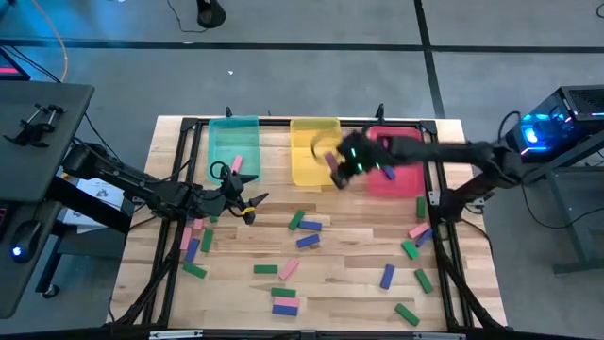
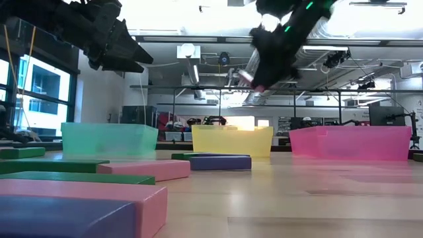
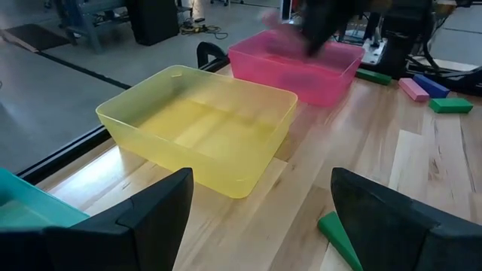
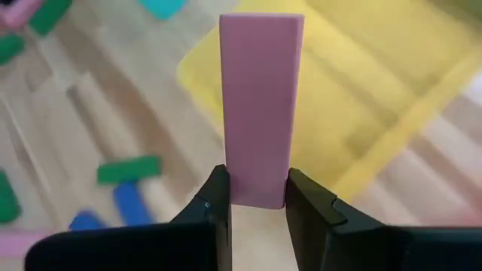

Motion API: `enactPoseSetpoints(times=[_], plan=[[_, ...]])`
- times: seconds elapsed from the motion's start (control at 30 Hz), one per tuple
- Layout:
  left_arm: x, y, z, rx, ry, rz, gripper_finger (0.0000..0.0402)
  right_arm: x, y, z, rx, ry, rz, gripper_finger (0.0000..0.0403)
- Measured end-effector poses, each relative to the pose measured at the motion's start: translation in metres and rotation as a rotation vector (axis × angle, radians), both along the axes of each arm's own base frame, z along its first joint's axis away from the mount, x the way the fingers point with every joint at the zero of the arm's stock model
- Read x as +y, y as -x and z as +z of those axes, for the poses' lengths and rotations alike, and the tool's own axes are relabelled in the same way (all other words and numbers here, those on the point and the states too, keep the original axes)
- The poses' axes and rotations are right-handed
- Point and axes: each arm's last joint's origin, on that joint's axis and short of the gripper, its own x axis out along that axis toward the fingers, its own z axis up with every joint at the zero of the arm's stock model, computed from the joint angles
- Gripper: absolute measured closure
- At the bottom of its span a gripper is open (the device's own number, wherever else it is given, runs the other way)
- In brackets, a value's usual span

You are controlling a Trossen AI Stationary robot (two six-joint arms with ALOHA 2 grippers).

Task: Sort blocks
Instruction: Put the pink wooden block into the blue bin

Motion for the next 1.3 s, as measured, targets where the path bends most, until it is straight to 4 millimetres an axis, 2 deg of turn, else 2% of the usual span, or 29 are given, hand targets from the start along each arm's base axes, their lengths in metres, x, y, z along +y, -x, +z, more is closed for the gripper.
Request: enactPoseSetpoints(times=[0.1, 0.27, 0.43, 0.53, 0.63, 0.77, 0.9, 1.1, 1.3], plan=[[0.000, 0.000, 0.000, -0.003, 0.003, 0.009, 0.0099, -0.040, -0.013, -0.016, 0.049, -0.048, -0.003, 0.0344], [0.000, 0.000, 0.000, -0.011, 0.013, 0.010, 0.0099, -0.082, -0.040, -0.042, 0.172, -0.080, -0.020, 0.0344], [-0.001, 0.000, 0.000, -0.019, 0.026, 0.014, 0.0099, -0.104, -0.058, -0.058, 0.294, -0.097, -0.004, 0.0344], [-0.001, 0.000, 0.000, -0.021, 0.030, 0.015, 0.0099, -0.105, -0.064, -0.054, 0.310, -0.041, 0.007, 0.0344], [-0.001, 0.000, 0.000, -0.020, 0.028, 0.015, 0.0099, -0.099, -0.072, -0.045, 0.275, 0.032, 0.036, 0.0344], [0.000, 0.001, 0.000, -0.016, -0.010, 0.057, 0.0099, -0.083, -0.098, -0.022, 0.081, 0.181, 0.104, 0.0344], [-0.001, 0.004, 0.001, -0.022, -0.082, 0.150, 0.0099, -0.054, -0.126, -0.011, -0.115, 0.359, 0.283, 0.0344], [-0.010, 0.005, 0.004, -0.001, -0.160, 0.106, 0.0099, 0.009, -0.150, -0.012, -0.367, 0.472, 0.595, 0.0344], [-0.035, 0.010, 0.013, -0.042, -0.224, -0.015, 0.0099, 0.054, -0.151, -0.031, -0.547, 0.509, 0.681, 0.0344]])
